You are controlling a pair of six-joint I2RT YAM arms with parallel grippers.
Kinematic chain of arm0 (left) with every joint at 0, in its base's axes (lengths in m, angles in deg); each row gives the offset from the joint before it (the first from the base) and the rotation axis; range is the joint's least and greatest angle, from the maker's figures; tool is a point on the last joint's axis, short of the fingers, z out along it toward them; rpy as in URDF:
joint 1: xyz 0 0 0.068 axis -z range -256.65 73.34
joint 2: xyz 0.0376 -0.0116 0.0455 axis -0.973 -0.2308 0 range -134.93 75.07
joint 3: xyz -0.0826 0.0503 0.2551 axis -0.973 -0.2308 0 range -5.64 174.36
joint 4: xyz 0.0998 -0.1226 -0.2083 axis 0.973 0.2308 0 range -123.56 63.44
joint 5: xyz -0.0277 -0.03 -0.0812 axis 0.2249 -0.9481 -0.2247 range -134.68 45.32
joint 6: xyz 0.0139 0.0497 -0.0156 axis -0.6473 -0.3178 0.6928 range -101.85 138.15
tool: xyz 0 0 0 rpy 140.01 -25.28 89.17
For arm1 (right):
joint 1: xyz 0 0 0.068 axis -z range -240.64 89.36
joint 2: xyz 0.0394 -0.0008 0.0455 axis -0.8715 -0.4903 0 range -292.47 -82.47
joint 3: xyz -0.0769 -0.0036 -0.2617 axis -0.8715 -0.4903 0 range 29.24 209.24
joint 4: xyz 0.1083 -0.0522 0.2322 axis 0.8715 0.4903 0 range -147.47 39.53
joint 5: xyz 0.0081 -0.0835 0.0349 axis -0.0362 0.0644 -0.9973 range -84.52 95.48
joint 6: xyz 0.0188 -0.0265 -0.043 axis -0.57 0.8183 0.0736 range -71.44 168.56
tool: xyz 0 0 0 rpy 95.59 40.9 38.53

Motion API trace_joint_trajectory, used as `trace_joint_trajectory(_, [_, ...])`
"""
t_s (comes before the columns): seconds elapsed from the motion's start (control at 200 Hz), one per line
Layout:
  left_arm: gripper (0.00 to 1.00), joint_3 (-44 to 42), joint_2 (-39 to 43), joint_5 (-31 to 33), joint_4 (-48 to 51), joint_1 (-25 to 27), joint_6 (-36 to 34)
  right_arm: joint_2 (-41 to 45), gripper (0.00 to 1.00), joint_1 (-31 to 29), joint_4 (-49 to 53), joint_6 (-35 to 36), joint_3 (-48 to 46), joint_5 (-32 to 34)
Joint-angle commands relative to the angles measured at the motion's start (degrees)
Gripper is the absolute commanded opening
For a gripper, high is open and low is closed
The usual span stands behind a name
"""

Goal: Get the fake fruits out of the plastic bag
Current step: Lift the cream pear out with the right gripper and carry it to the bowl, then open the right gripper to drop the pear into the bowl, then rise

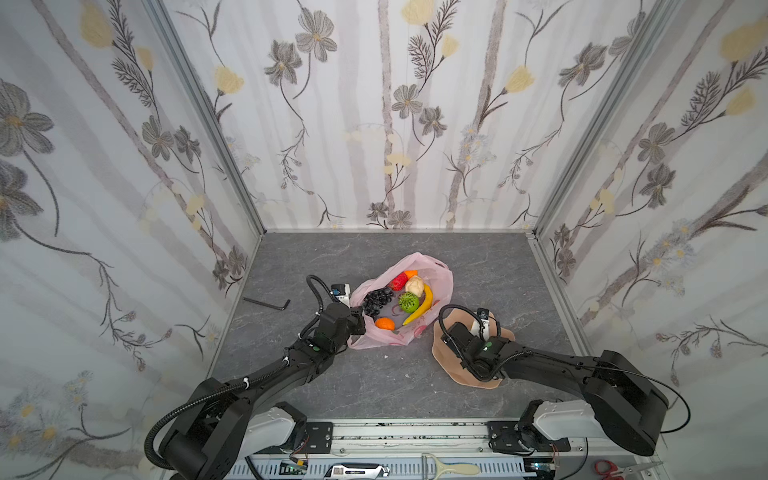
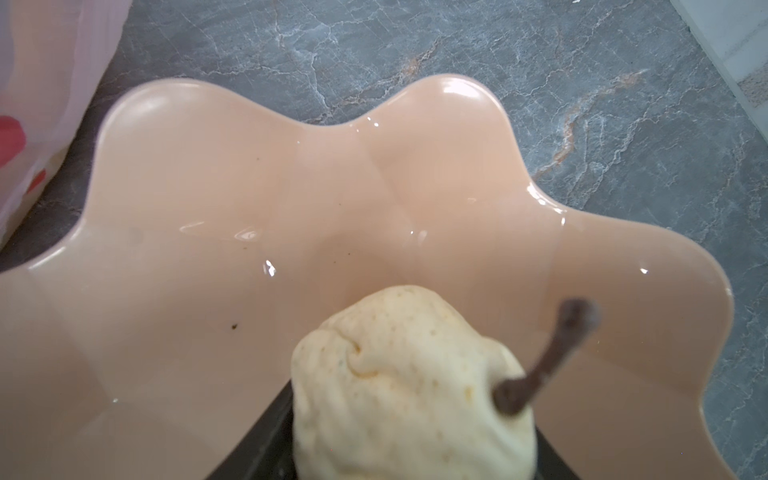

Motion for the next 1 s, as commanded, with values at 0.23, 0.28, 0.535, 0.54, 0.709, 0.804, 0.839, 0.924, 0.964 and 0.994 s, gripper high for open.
trace_joint_trajectory(0.23, [0.17, 0.0, -0.1, 0.7, -1.9, 0.0, -0.5, -1.5, 0.61, 0.2, -2.5, -1.4, 0.1, 2.0])
trace_joint_trajectory(0.28, [0.17, 0.0, 0.0, 0.7, -1.9, 0.0, -0.6, -1.4, 0.63, 0.3, -2.5, -1.3, 0.0, 2.0])
trace_joint_trajectory(0.535, [0.18, 0.0, 0.0, 0.7, -1.9, 0.0, -0.5, -1.0, 0.72, 0.3, -2.2, -1.6, 0.0, 2.2])
trace_joint_trajectory(0.54, [0.18, 0.0, 0.0, 0.8, -1.9, 0.0, -0.5, -1.0, 0.72, 0.3, -2.2, -1.6, 0.0, 2.2])
trace_joint_trajectory(0.709, [0.18, 0.0, 0.0, 0.7, -1.9, 0.0, -0.6, -0.8, 0.74, 0.3, -2.2, -1.5, 0.0, 2.2])
trace_joint_trajectory(0.804, [0.18, -0.1, 0.0, 0.7, -1.9, 0.0, -0.6, -0.6, 0.77, 0.3, -2.2, -1.5, 0.0, 2.2])
trace_joint_trajectory(0.839, [0.19, 0.0, 0.0, 0.8, -1.9, 0.0, -0.6, -0.5, 0.8, 0.3, -2.1, -1.5, 0.1, 2.1])
trace_joint_trajectory(0.924, [0.19, 0.0, -0.1, 0.7, -1.9, 0.0, -0.6, -0.3, 0.85, 0.3, -2.2, -1.5, 0.2, 2.0])
trace_joint_trajectory(0.964, [0.19, 0.1, -0.2, 0.7, -1.9, 0.0, -0.6, -0.2, 0.86, 0.2, -2.1, -1.5, 0.3, 2.0])
trace_joint_trajectory(0.994, [0.19, 0.1, -0.2, 0.7, -1.9, 0.0, -0.6, -0.2, 0.87, 0.3, -2.0, -1.5, 0.3, 2.0])
